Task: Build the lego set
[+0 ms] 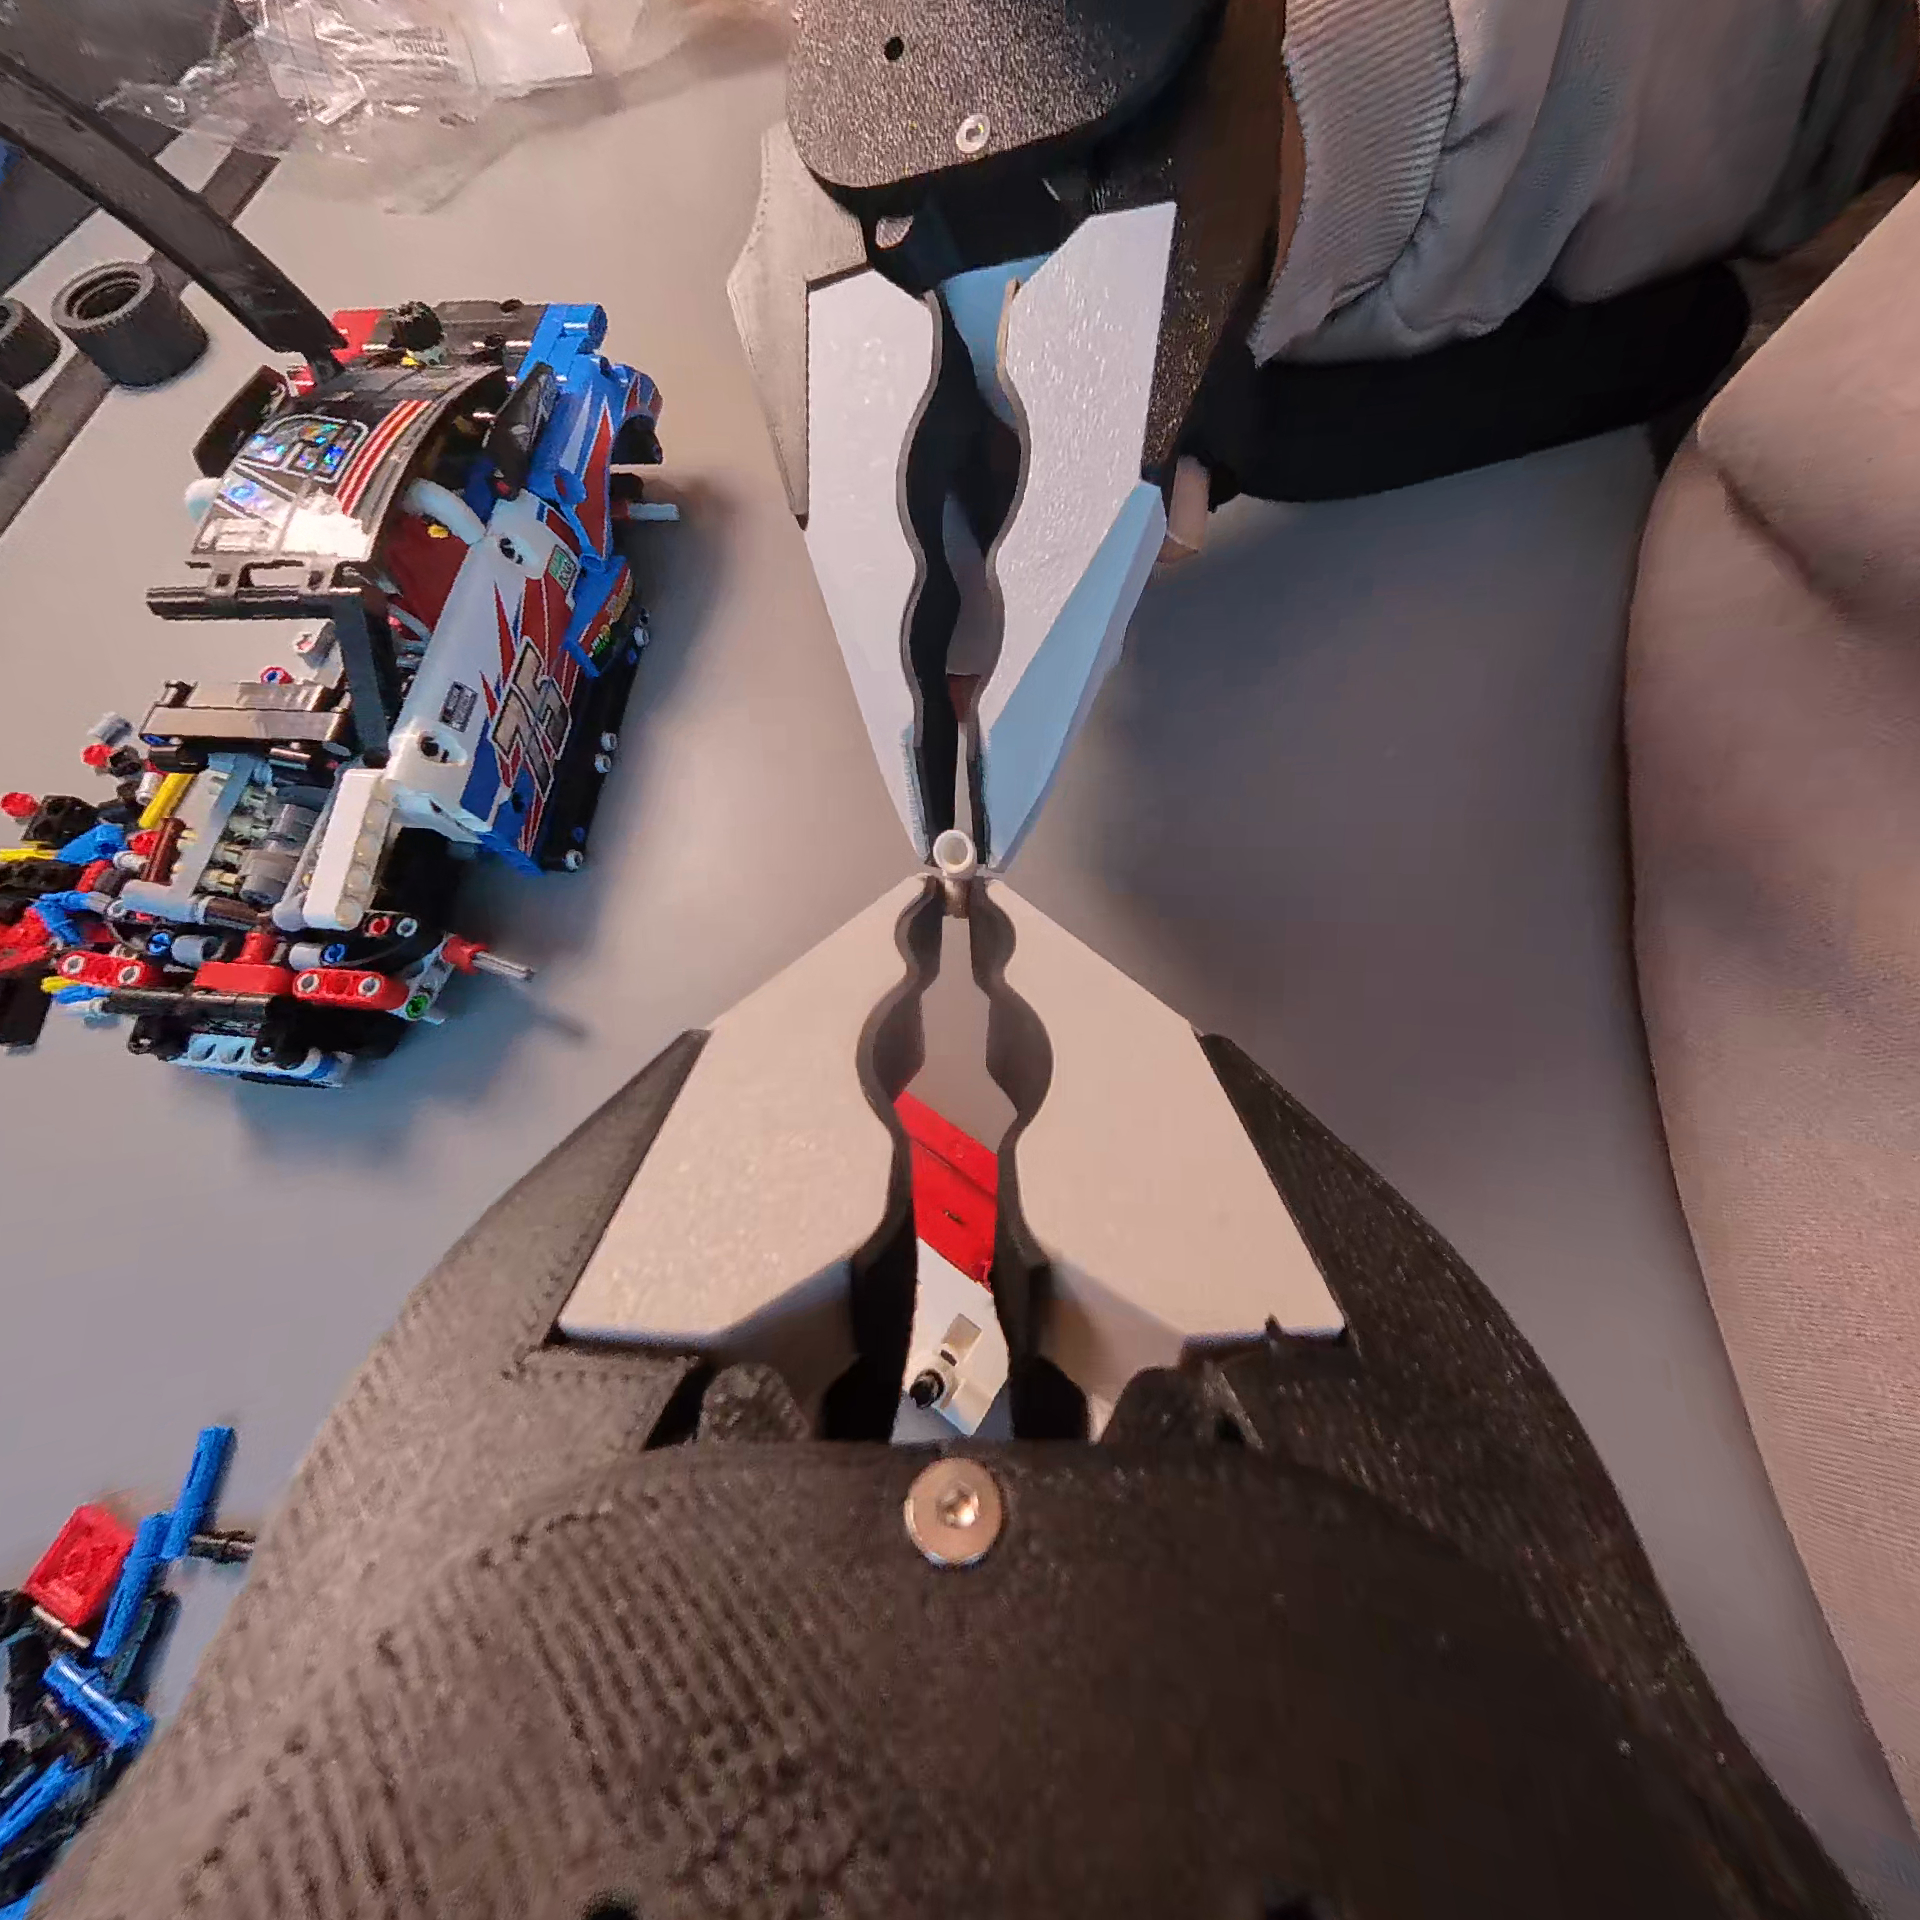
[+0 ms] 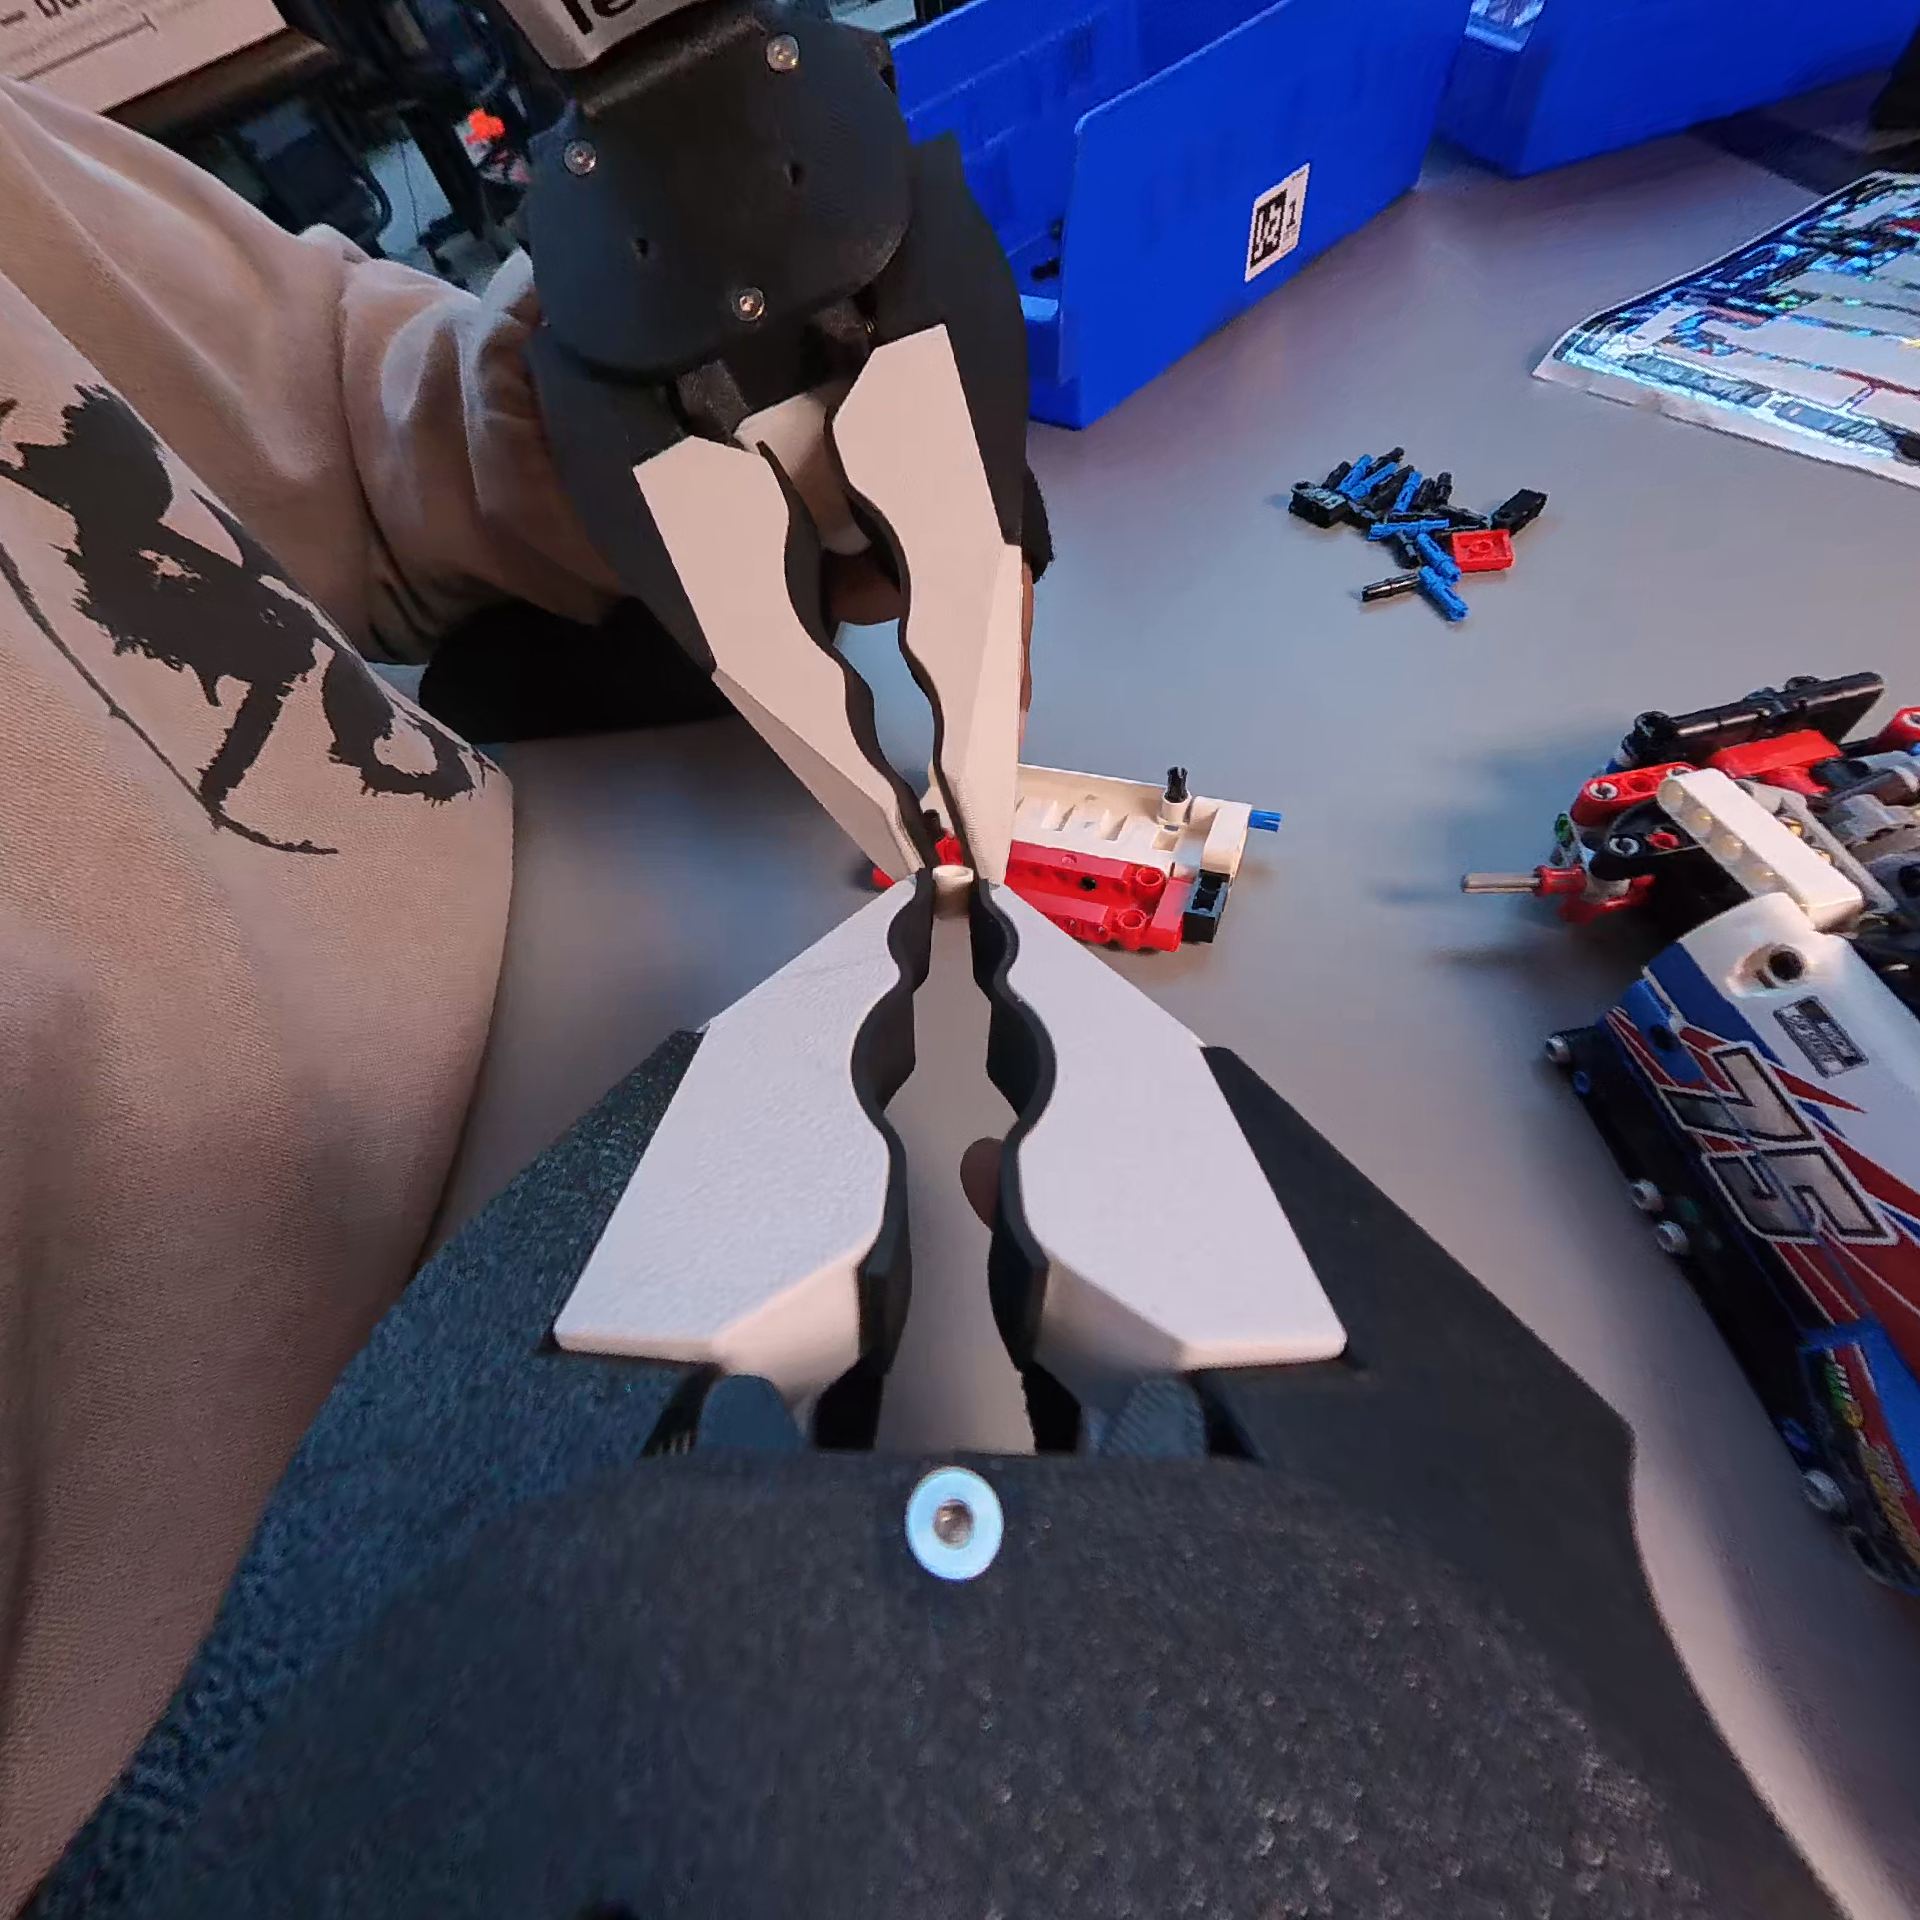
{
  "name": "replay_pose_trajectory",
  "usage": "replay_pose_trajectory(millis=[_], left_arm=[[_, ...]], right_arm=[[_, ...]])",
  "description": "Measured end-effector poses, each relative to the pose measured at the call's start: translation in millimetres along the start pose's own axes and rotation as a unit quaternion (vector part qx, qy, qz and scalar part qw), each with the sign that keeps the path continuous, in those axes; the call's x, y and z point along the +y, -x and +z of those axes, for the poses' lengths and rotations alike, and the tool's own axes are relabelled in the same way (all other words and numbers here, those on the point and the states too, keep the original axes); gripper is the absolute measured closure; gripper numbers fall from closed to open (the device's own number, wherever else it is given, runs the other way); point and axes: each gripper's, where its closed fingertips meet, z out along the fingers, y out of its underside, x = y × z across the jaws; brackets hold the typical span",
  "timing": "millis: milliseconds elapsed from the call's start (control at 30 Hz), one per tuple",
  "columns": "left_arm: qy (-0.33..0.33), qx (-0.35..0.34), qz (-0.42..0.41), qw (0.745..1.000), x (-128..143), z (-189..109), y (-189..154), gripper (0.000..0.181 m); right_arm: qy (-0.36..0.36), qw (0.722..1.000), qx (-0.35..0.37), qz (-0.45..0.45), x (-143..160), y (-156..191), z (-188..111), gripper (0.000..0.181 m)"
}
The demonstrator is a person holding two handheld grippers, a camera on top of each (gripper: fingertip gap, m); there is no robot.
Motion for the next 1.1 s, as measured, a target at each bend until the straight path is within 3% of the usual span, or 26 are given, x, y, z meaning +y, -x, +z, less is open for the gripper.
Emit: replay_pose_trajectory(millis=[600,700,800,933,1100], left_arm=[[0.018,-0.003,0.023,1.0,6,5,-5,0.179],[-0.007,0.005,-0.021,1.0,4,4,0,0.176],[-0.018,0.002,-0.116,0.993,8,-7,21,0.152],[0.022,-0.029,-0.258,0.965,48,-28,55,0.131],[0.083,-0.013,-0.308,0.948,72,-28,40,0.122]], right_arm=[[0.0,1.0,-0.003,-0.013,6,3,4,0.178],[-0.01,1.0,0.002,-0.012,4,-2,2,0.177],[-0.031,0.999,0.025,-0.016,-6,-15,-13,0.177],[-0.064,0.996,0.065,-0.016,-17,-34,-43,0.177],[-0.072,0.993,0.092,-0.015,-12,-45,-57,0.177]])
